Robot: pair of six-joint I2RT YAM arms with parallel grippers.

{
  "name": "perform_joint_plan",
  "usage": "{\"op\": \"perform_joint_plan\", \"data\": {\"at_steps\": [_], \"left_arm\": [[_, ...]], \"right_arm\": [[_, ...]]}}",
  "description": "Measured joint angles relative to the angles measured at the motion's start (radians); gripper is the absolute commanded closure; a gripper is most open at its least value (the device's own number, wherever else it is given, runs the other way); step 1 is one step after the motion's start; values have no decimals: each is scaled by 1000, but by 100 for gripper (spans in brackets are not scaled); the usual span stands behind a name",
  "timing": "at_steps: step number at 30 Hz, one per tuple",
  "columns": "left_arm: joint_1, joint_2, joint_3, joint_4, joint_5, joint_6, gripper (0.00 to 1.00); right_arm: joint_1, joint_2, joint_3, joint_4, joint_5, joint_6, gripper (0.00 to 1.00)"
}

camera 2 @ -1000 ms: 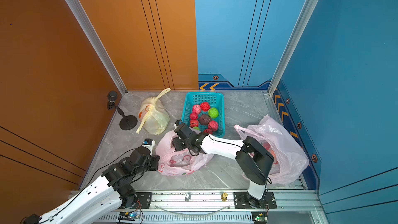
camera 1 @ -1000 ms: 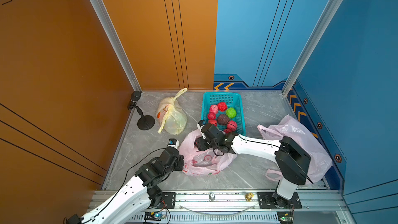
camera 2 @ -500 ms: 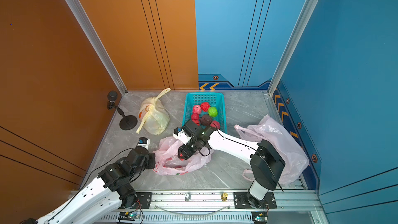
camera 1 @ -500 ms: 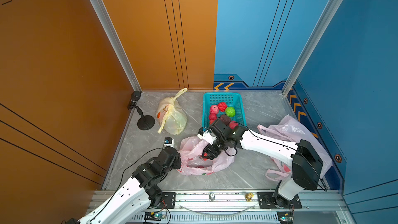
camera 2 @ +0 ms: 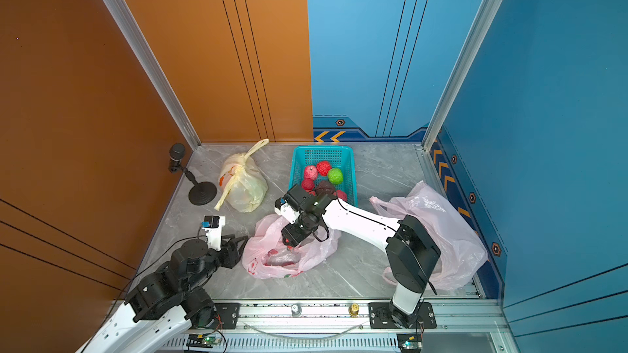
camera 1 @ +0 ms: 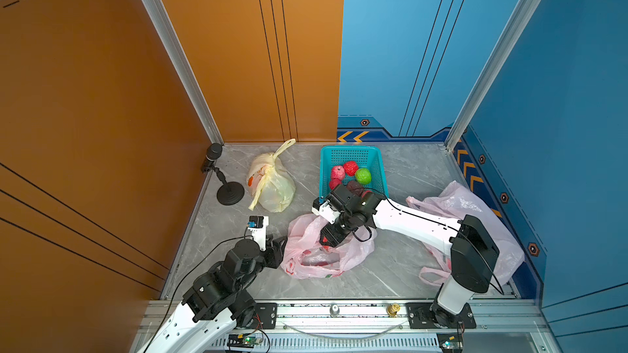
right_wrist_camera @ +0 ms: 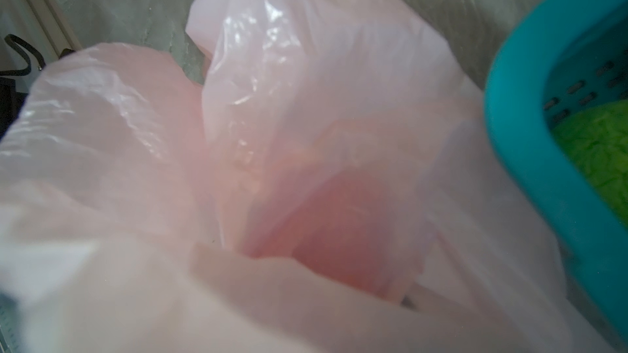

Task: Untie the knot of a plastic bag & take out the apple
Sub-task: Pick up the apple from the plastic bag.

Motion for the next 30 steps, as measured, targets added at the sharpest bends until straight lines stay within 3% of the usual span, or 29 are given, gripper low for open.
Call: {"op": "perform_joint_plan", "data": {"at_steps": [13,14,15,17,18,24,30], "left_arm": [[-129,360,16,183,74,92,35],[-132,374,16,200,74,96,39],[-133,385,16,214,75,99,51],[-133,402,16,250,78,111,95],[-133,410,17,261,77,116,100],[-132,455,54,259,3,115,100],[-128,394,79,220,-169,70,100]], "right_arm": [[0,21,27,-42,-1,0,42],[2,21,28,-42,-2,-1,42],[3,21,28,-42,-3,-2,42],[10,21,29,-43,-8,-8,42],[14,21,29,-43,-11,-11,42],[40,19,29,-48,-50,-53,41],[46,-24,-6,-68,-74,-92,41]]}}
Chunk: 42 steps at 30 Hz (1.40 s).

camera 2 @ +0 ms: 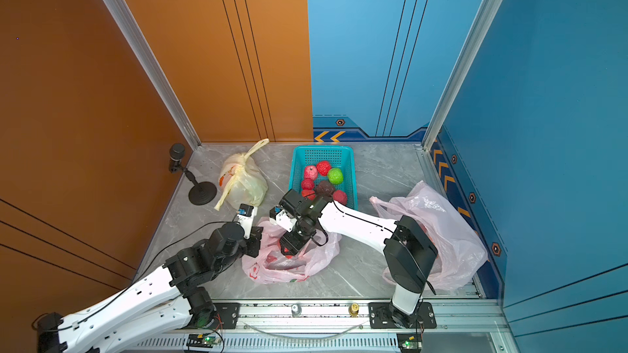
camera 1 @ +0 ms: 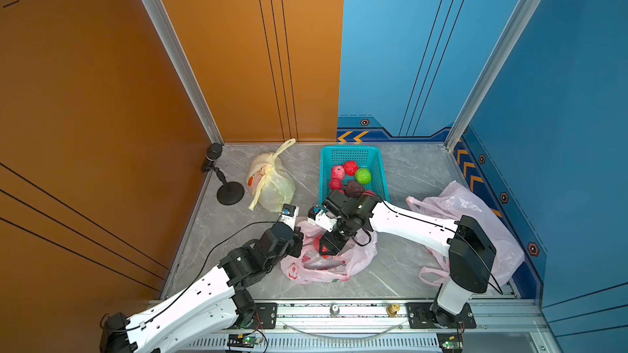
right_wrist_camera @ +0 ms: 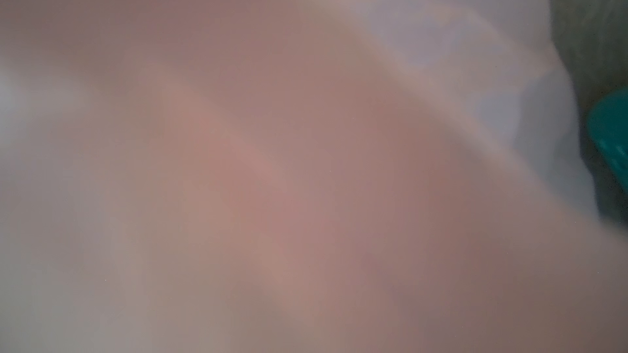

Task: Untie the knot of a plastic bag & take out the apple
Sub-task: Pick up the apple from the plastic bag, then place the apple in the basket.

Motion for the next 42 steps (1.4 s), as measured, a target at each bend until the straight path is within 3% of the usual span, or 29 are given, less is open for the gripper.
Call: {"op": "perform_joint_plan", "data": {"at_steps": [4,11,15,20,24,29,36,42], "left_arm": [[23,-60,0,-42,-57,-29,100],[46,-72,0,-97,-64,-69,100],[53,-64,0,-117,-65,-85,100],[63,-65,11,-170,-84,-99,100],[64,-77,74,-245,-133,-104,100],[76,-140,138,-285,-189,-103,100],[85,-163,208,-305,-223,-82,100],[85,-163,262,-309,-228,-53,100]], "right_arm": [[0,-52,-33,0,-48,-23,42],[-10,-232,-66,89,-313,-33,40],[-103,-384,-75,232,-368,31,38],[-300,-470,-68,303,-148,113,38],[-412,-368,-40,281,103,142,38],[-444,-199,-14,233,303,138,38],[-466,3,94,214,381,127,38],[-461,175,253,213,361,114,36]]}}
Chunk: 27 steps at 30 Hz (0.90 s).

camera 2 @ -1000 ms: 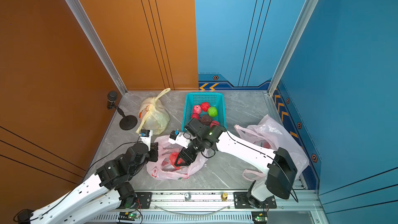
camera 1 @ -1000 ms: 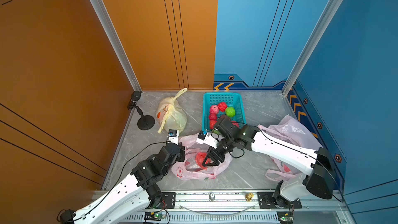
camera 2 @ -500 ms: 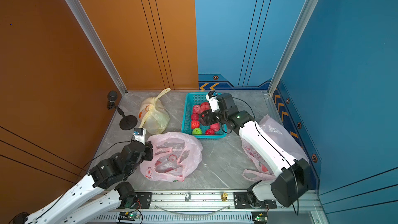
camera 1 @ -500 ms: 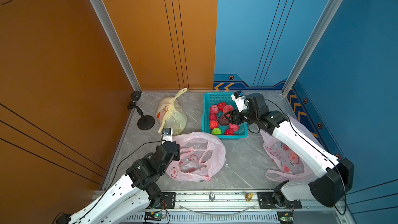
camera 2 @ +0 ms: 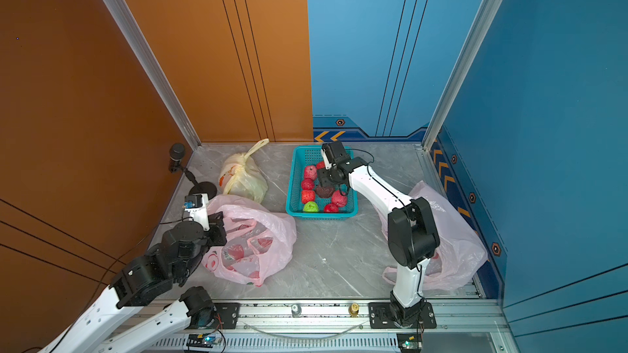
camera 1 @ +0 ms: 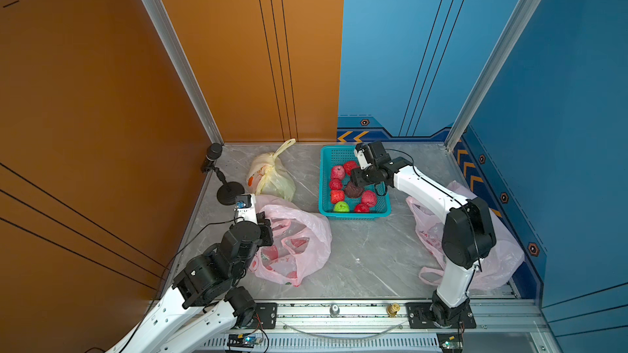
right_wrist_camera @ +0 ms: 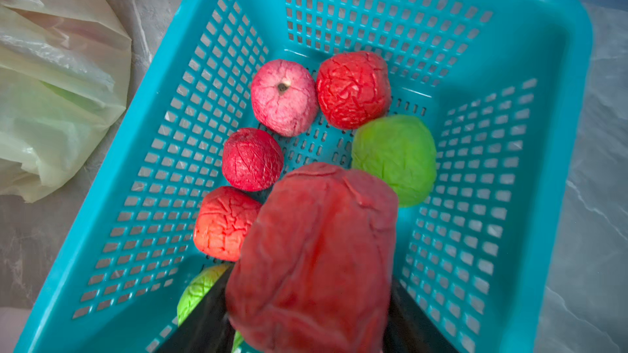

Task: Untie the knot of a plastic bag & take out the apple
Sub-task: Place the apple in the basket.

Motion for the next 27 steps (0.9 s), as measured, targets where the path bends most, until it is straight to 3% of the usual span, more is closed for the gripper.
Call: {"op": "perform_joint_plan", "data": {"at_steps": [6,10,14,20,24,27], "left_arm": [[1,35,55,15,17,41,100],[1,79,94,47,38,78,100],[1,114,121,78,56,112,100],[19,166,130,102,84,135,100],[40,201,134,114,117,143,100],[55,237,143,121,147,145,100]], "right_arm": [[20,103,49,-3,-10,-2,29],[21,124,49,-12,-30,-2,17],[3,105,25,12,-140,2,13],[-41,-182,-246,145,-401,5,24],[-33,-419,-362,235,-576,-9,22],[37,-532,-380,243,-610,-52,17]]}}
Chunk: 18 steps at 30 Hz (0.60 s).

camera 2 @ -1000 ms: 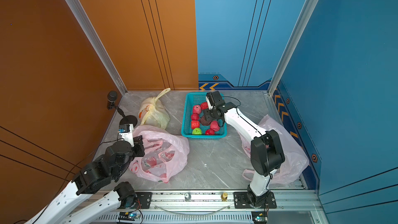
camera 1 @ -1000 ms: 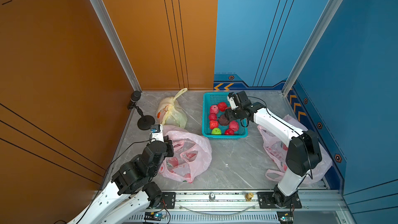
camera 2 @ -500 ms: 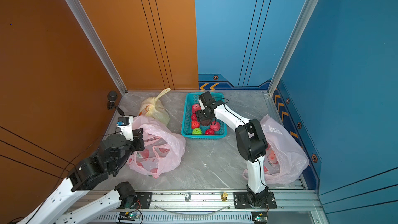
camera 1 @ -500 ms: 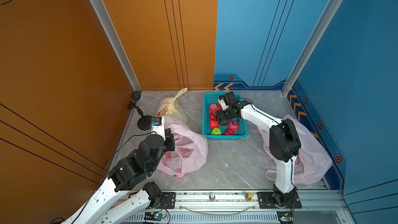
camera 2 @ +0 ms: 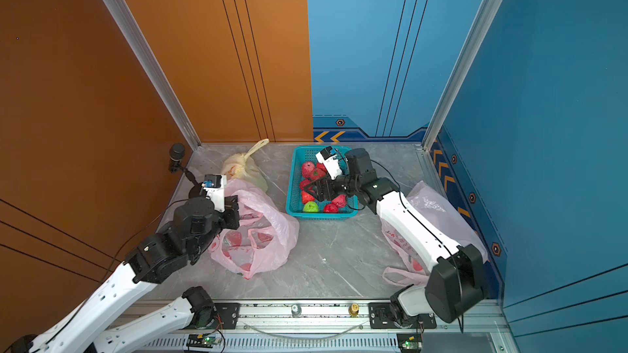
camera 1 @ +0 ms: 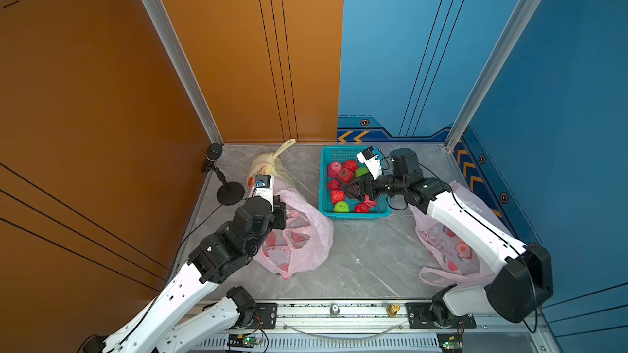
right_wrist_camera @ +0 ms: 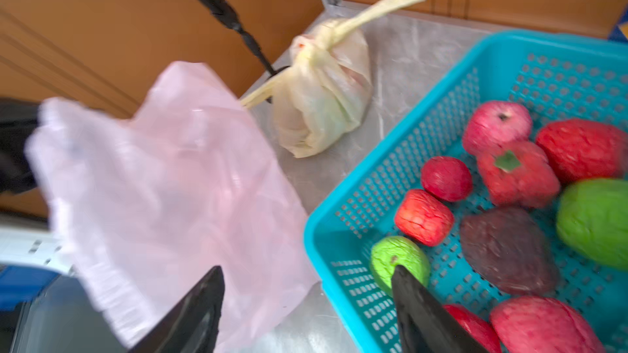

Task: Untie the knot of a plastic bag & take out the apple
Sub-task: Place the apple in the basket, then pick up the plastic bag at the center of the board.

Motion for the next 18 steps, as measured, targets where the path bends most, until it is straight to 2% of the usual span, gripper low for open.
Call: {"op": "perform_joint_plan", "data": {"at_steps": [6,12,14,16,18], "left_arm": [[6,59,23,31,69,1,100],[8,103,78,45,129,1,100],[8,106,83,48,142,1,100],[8,111,85,50,156,0,96],[8,119,86,50,172,1,81]], "right_arm": [[212,-36,47,-79,88,-124,14],[280,37,110,-144,190,-187,15],[291,61,118,-152,214,-196,23],[300,82,128,-168,236,-199,41],[307,105,140,-177,251,-207,60]]}}
